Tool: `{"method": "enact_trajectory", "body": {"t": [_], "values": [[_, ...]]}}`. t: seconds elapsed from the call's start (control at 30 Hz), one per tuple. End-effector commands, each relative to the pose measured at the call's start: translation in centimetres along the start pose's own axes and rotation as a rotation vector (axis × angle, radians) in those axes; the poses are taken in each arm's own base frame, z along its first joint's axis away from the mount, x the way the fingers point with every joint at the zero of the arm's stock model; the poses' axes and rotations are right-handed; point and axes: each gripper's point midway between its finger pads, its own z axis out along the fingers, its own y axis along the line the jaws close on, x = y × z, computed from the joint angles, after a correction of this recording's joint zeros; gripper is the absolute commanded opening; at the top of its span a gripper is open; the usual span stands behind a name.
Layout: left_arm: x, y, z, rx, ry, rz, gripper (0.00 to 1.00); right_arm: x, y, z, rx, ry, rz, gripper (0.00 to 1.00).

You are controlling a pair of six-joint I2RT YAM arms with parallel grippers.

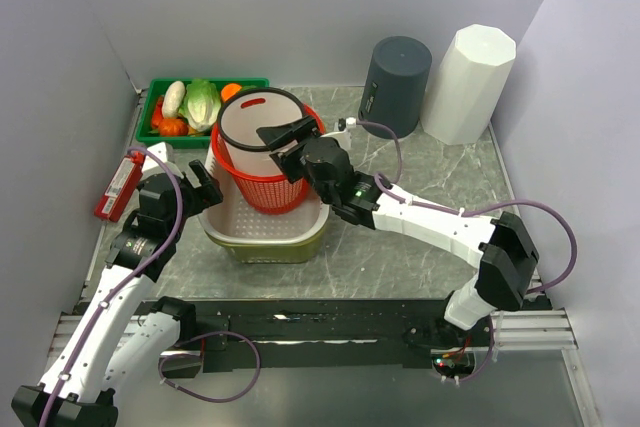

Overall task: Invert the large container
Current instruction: Pick up the container from the container.

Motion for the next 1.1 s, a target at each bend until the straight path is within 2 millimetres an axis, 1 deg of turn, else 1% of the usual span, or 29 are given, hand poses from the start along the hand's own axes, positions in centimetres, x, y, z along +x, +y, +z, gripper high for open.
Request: {"method": "enact_trajectory", "body": {"t": [0.0,0.1,0.13,0.23,0.27,0.4,0.43,0.5,0.53,0.63,0.67,0.7,0.77,0.93,1.07], "values": [[-1.2,-0.7,-0.1,0.027,-0.043,-0.01,0.96,-1.0,0.9,1.0,-0.038,-0.065,0.062,0.81],[-1.2,-0.6,-0.1,0.026,-0.043,-0.011,0.96,-1.6,0.4,1.0,-0.026,-0.096,0.076,0.77],[-1.3,-0.6,-0.1,0.025,-0.044,-0.011,0.96,-2.2,0.7,0.7,-0.037,-0.117,0.082,0.77],[-1.2,-0.6,-0.1,0.027,-0.044,-0.011,0.96,-2.9,0.3,0.3,-0.019,-0.148,0.046,0.75],[-1.2,-0.6,-0.1,0.028,-0.044,-0.011,0.96,-3.4,0.5,0.2,-0.016,-0.17,0.015,0.72],[-1.1,-0.7,0.0,0.03,-0.038,-0.007,0.96,-3.9,0.8,0.0,-0.011,-0.192,-0.045,0.68],[-1.1,-0.7,0.0,0.029,-0.036,-0.008,0.96,-4.1,1.2,0.0,-0.024,-0.196,-0.058,0.68],[-1.1,-0.7,0.0,0.026,-0.033,-0.007,0.96,-4.1,1.2,0.1,-0.019,-0.201,-0.074,0.67],[-1.1,-0.7,0.0,0.026,-0.035,-0.007,0.96,-3.9,0.8,0.3,-0.008,-0.199,-0.07,0.68],[-1.1,-0.6,0.1,0.025,-0.035,-0.005,0.96,-3.5,-0.3,0.9,-0.006,-0.201,0.022,0.68],[-1.0,-0.6,0.1,0.024,-0.034,-0.004,0.96,-3.5,-0.9,1.1,-0.008,-0.202,0.058,0.68],[-1.0,-0.6,0.1,0.021,-0.034,-0.005,0.96,-3.4,-0.3,1.2,-0.043,-0.202,0.085,0.68],[-1.1,-0.6,0.1,0.019,-0.034,-0.007,0.96,-3.1,-0.4,1.5,-0.066,-0.194,0.111,0.68],[-1.0,-0.6,0.1,0.02,-0.035,-0.007,0.96,-2.8,0.2,2.1,-0.096,-0.185,0.173,0.7],[-1.0,-0.5,0.2,0.018,-0.032,-0.007,0.96,-2.6,-0.3,2.5,-0.053,-0.172,0.185,0.7]]}}
